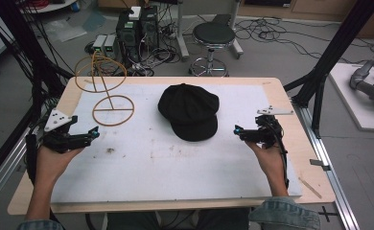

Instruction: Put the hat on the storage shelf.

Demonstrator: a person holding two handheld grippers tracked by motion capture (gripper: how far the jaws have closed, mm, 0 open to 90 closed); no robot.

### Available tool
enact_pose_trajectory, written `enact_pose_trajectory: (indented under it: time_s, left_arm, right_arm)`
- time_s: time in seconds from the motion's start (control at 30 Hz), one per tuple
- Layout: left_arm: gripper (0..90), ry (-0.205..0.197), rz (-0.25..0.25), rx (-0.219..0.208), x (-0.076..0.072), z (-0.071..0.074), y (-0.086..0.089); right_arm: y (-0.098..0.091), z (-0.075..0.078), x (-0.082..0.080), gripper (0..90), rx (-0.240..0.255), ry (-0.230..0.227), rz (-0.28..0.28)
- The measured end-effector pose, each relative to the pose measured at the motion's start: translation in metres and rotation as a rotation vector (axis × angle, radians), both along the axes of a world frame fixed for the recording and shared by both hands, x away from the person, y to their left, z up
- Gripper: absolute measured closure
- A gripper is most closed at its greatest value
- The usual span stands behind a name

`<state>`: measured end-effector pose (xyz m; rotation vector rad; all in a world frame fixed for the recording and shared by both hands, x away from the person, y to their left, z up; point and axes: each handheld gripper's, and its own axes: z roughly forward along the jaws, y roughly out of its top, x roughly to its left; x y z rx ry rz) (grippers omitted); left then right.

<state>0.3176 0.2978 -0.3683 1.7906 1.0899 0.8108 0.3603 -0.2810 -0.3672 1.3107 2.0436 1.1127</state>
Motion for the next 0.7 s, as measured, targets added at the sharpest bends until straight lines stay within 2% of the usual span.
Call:
enact_pose_trajectory:
  time_s: [0.7]
  left_arm:
    - [17.2,-0.003,0.001,-0.001,-0.0005,0.0013,0.0005]
  right_arm:
    - [0.001,-0.0001,-0.0008,10.8,-0.006,0.004,0.003]
